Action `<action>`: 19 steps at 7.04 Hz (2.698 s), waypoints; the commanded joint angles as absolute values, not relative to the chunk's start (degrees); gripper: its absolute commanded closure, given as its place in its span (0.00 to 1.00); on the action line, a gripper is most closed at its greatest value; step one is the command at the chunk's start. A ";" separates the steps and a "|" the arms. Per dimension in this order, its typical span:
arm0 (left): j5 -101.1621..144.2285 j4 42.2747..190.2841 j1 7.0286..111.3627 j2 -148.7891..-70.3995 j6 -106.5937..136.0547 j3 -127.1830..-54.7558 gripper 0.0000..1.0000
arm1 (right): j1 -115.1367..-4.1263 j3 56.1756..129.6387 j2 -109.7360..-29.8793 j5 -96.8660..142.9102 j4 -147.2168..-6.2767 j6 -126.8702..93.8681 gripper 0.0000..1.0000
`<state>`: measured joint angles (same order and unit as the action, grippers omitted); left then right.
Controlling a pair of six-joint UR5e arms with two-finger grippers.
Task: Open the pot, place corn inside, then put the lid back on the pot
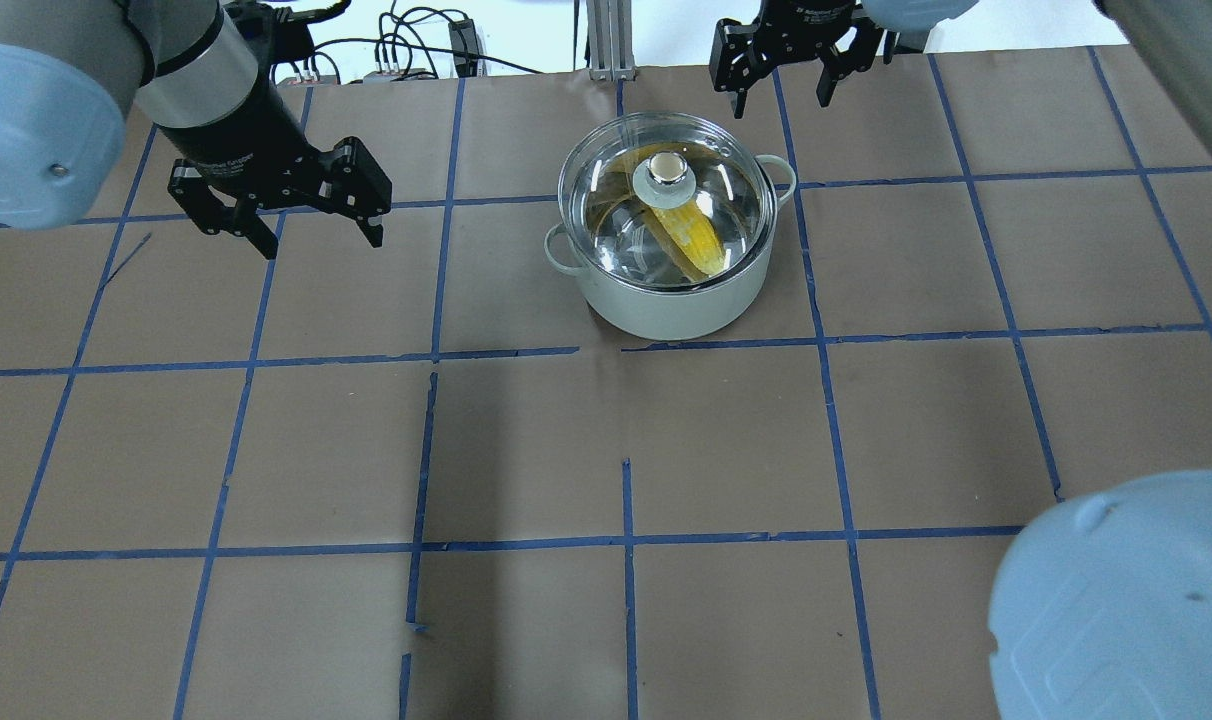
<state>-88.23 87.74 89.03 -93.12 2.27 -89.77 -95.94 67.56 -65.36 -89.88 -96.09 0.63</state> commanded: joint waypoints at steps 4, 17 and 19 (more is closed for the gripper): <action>-88.15 86.06 89.03 -93.43 2.29 -89.82 0.00 | -95.80 79.00 -76.28 -90.44 -95.27 0.53 0.10; -88.51 86.31 89.03 -93.16 2.20 -89.82 0.00 | -91.14 92.37 -90.09 -90.35 -95.54 1.76 0.07; -88.42 86.31 89.03 -93.16 2.20 -89.82 0.00 | -91.14 92.37 -90.18 -90.35 -95.54 1.76 0.07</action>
